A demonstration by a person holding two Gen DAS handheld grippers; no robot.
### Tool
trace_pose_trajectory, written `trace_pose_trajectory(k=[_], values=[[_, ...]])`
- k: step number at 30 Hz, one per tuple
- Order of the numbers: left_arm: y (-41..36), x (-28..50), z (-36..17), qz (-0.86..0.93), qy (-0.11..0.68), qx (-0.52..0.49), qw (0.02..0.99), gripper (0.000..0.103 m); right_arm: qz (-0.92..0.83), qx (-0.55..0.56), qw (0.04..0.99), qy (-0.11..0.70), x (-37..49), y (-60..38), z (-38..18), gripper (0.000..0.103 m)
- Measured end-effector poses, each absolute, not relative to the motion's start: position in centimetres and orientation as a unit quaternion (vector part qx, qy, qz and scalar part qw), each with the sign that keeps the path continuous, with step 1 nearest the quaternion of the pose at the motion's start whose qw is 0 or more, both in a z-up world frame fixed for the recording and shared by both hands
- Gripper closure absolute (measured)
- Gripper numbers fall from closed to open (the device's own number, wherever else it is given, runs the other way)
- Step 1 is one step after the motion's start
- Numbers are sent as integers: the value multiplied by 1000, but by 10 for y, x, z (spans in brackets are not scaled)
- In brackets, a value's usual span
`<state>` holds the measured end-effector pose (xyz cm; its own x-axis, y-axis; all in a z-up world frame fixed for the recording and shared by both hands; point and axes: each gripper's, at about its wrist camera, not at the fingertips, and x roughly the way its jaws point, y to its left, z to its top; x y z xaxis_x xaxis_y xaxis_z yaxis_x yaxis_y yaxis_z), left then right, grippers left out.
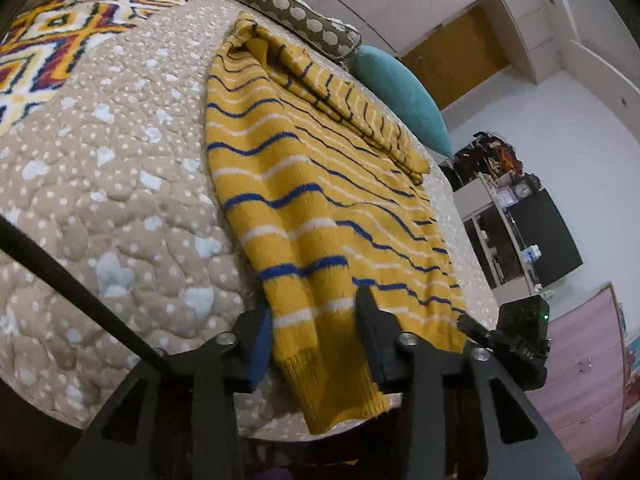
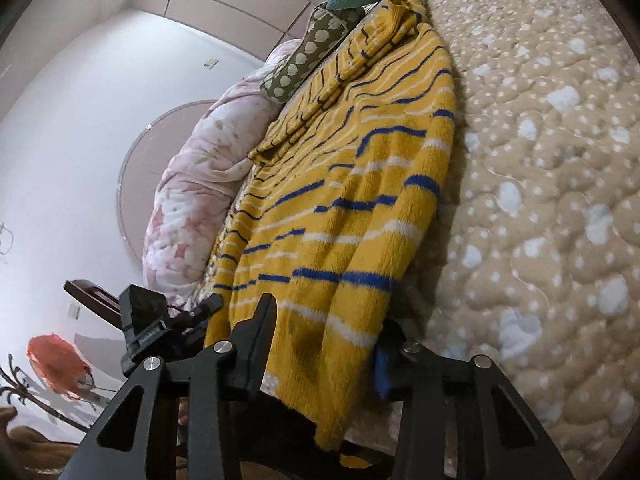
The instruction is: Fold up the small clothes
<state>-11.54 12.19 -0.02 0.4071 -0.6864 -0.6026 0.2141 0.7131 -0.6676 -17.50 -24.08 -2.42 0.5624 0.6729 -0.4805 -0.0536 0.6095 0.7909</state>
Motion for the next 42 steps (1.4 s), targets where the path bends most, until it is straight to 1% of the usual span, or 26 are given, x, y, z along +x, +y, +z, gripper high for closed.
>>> trace_pose_trajectory(k=[1, 4, 9, 11, 12, 13, 17, 19, 21, 29, 33, 35, 36, 37, 38, 39, 40, 42], values=[[121, -115, -1, -287, 466, -257, 797, 55, 225, 372, 802, 411, -177, -239, -24, 59], [116, -116, 1, -293, 461, -256, 798, 45, 218, 355, 810, 413, -183, -232, -23, 58], [109, -117, 4, -285, 460, -241, 806, 45, 217, 348, 813, 414, -186, -227, -25, 58], [114, -113, 3, -278, 463, -258, 801, 63, 218, 352, 810, 414, -183, -228, -25, 58], [118, -111, 2, -277, 467, -266, 797, 81, 220, 354, 809, 414, -182, -228, -25, 58], [124, -110, 1, -274, 467, -279, 793, 84, 221, 356, 808, 414, -181, -227, -25, 58], [149, -115, 13, -248, 438, -292, 813, 86, 227, 358, 807, 412, -180, -229, -26, 59], [160, -118, 19, -232, 427, -288, 825, 86, 226, 360, 806, 412, -180, -231, -27, 65], [170, -120, 21, -209, 422, -284, 835, 86, 224, 366, 804, 412, -181, -234, -30, 69], [200, -128, 9, -160, 423, -302, 839, 87, 219, 365, 807, 409, -183, -234, -30, 69], [211, -128, 7, -169, 423, -317, 832, 87, 221, 367, 806, 408, -184, -233, -29, 69], [205, -128, 5, -184, 427, -315, 828, 83, 222, 371, 805, 406, -185, -234, -30, 69], [203, -128, 3, -191, 429, -313, 826, 75, 222, 374, 804, 405, -185, -234, -31, 69], [197, -127, 2, -200, 429, -309, 825, 64, 223, 376, 803, 405, -186, -235, -31, 69], [191, -127, 2, -211, 427, -305, 825, 59, 224, 378, 802, 404, -187, -236, -32, 69], [187, -126, 3, -215, 426, -301, 826, 52, 225, 380, 802, 403, -187, -237, -32, 69], [182, -125, 3, -221, 423, -296, 827, 47, 226, 381, 801, 402, -187, -237, -33, 69], [176, -122, 2, -236, 423, -298, 822, 46, 226, 380, 801, 403, -186, -238, -34, 69]])
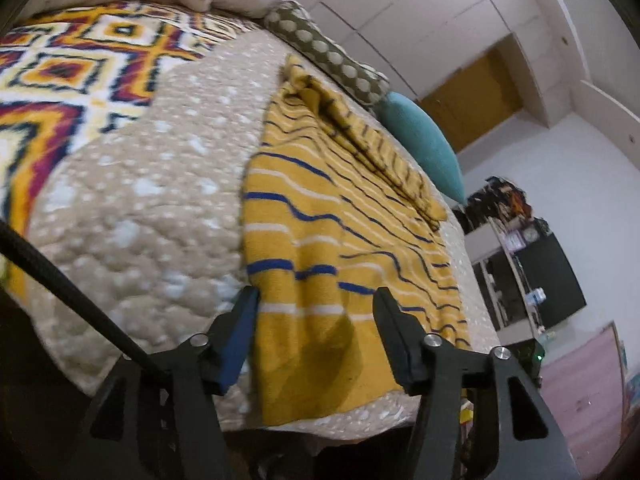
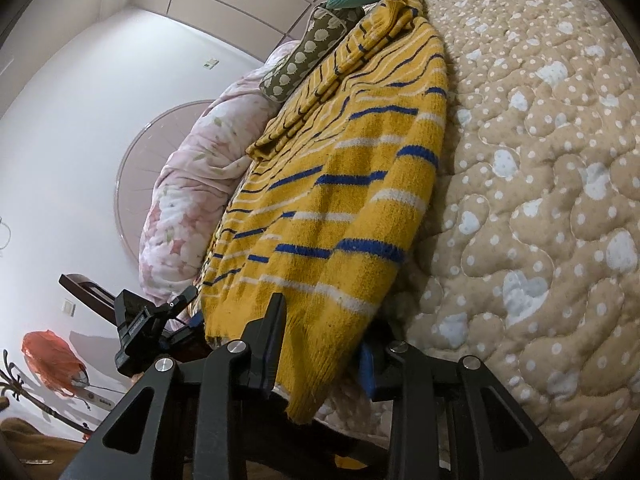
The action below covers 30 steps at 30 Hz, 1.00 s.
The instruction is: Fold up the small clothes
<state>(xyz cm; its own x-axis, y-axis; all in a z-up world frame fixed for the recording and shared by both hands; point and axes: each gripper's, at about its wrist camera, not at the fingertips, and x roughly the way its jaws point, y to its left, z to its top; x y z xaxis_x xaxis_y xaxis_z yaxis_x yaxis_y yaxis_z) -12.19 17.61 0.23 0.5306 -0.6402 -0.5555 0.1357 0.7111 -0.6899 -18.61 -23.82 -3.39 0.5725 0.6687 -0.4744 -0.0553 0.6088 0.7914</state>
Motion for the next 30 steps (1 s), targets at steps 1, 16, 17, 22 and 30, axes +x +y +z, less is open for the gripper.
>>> trace_pose_trajectory(k=[1, 16, 17, 22, 30], values=[[175, -120, 1, -239, 425, -302, 819, 46, 226, 379, 801, 404, -186, -239, -34, 69], [158, -109, 14, -175, 456, -268, 830, 90, 197, 301, 825, 437, -167, -209, -19, 96], [159, -111, 19, -175, 454, -267, 832, 90, 198, 306, 823, 436, -168, -211, -16, 96], [160, -137, 50, -191, 436, -245, 845, 91, 233, 302, 821, 424, -189, -215, 9, 97], [162, -185, 71, -212, 433, -217, 849, 91, 289, 214, 825, 437, -258, -203, 48, 98]])
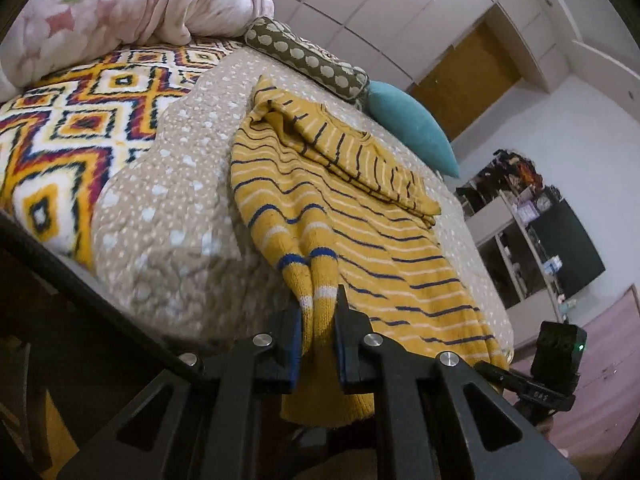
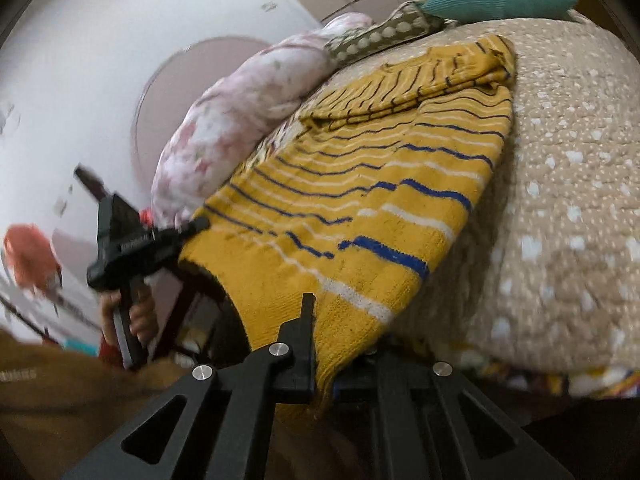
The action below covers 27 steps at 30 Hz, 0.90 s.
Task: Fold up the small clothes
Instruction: 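Fold the hem toward the collar with the left gripper while the right gripper holds the hem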
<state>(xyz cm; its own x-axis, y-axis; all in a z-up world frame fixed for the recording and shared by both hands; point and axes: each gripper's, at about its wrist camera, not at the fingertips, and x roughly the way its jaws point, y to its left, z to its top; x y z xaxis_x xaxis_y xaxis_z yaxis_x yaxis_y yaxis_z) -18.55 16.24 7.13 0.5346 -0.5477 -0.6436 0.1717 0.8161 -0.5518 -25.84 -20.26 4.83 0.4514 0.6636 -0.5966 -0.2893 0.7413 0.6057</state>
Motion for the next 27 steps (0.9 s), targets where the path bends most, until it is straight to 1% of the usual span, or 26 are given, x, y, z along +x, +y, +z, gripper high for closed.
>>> trace_pose_trajectory(k=[3, 6, 10, 12, 15, 18, 20, 23, 27], values=[[163, -185, 68, -201, 437, -204, 852, 91, 286, 205, 827, 439, -260, -199, 46, 97], [163, -163, 77, -201, 429, -213, 855, 91, 289, 207, 835, 421, -244, -197, 57, 97], [151, -94, 110, -198, 383, -190, 882, 90, 276, 188, 868, 368, -199, -198, 102, 97], [143, -57, 120, -198, 375, -188, 886, 90, 262, 181, 883, 345, -162, -200, 122, 97], [127, 11, 127, -189, 375, -193, 887, 90, 226, 169, 901, 330, -103, -202, 136, 97], [107, 70, 115, -167, 391, -174, 888, 90, 179, 169, 908, 339, -45, -207, 128, 97], [95, 102, 97, -152, 417, -158, 882, 90, 157, 180, 904, 355, -13, -213, 114, 97], [86, 127, 77, -142, 440, -145, 875, 88, 139, 204, 893, 376, 21, -224, 91, 97], [93, 143, 69, -140, 438, -162, 873, 78, 126, 238, 881, 389, 51, -242, 72, 92]])
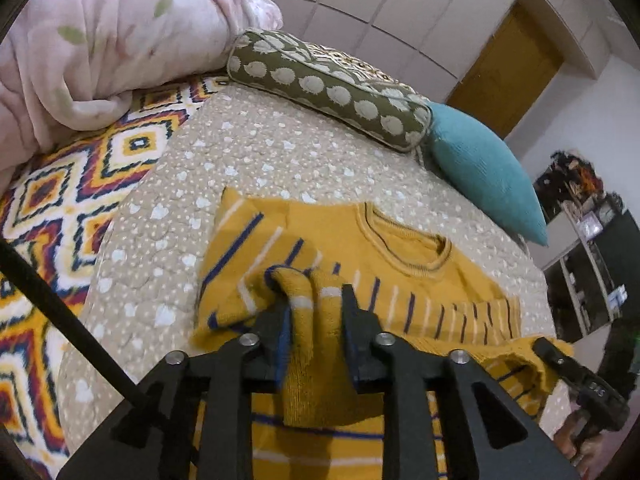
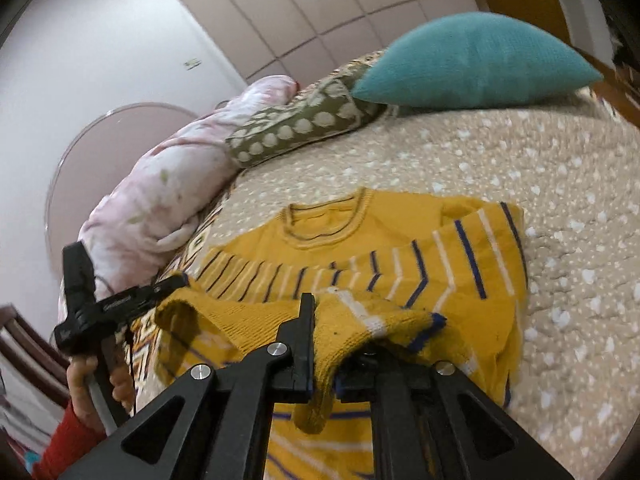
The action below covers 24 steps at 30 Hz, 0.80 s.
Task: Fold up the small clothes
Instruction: 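Fold the hem toward the collar with the left gripper while the right gripper holds the hem, then open both grippers and lift them off the folded sweater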
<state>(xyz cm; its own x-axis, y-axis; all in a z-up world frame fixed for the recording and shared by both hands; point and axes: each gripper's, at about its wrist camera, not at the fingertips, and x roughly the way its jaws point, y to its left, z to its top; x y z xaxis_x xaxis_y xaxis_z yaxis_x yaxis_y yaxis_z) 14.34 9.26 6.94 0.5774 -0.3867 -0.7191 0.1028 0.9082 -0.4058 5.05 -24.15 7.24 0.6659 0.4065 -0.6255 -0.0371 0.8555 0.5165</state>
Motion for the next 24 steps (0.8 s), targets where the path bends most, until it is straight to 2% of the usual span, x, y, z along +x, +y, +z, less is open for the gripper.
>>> trace_pose_trajectory(k=[2, 4, 6, 9, 14, 22, 24], values=[[104, 152, 69, -141, 433, -200, 867, 71, 121, 257, 874, 395, 65, -248, 65, 83], [116, 158, 73, -130, 420, -230, 868, 46, 106, 272, 870, 398, 78, -257, 58, 59], [129, 161, 80, -120, 397, -258, 872, 38, 88, 288, 866, 400, 90, -267, 50, 49], [144, 166, 85, -127, 395, -279, 866, 36, 64, 317, 857, 401, 105, -280, 39, 48], [152, 151, 87, -131, 404, -238, 873, 35, 42, 306, 869, 387, 100, -295, 50, 46], [142, 94, 53, -144, 439, -112, 880, 33, 60, 221, 885, 406, 21, -299, 61, 43], [135, 83, 44, -139, 446, -69, 882, 33, 70, 181, 886, 420, -4, -288, 55, 47]])
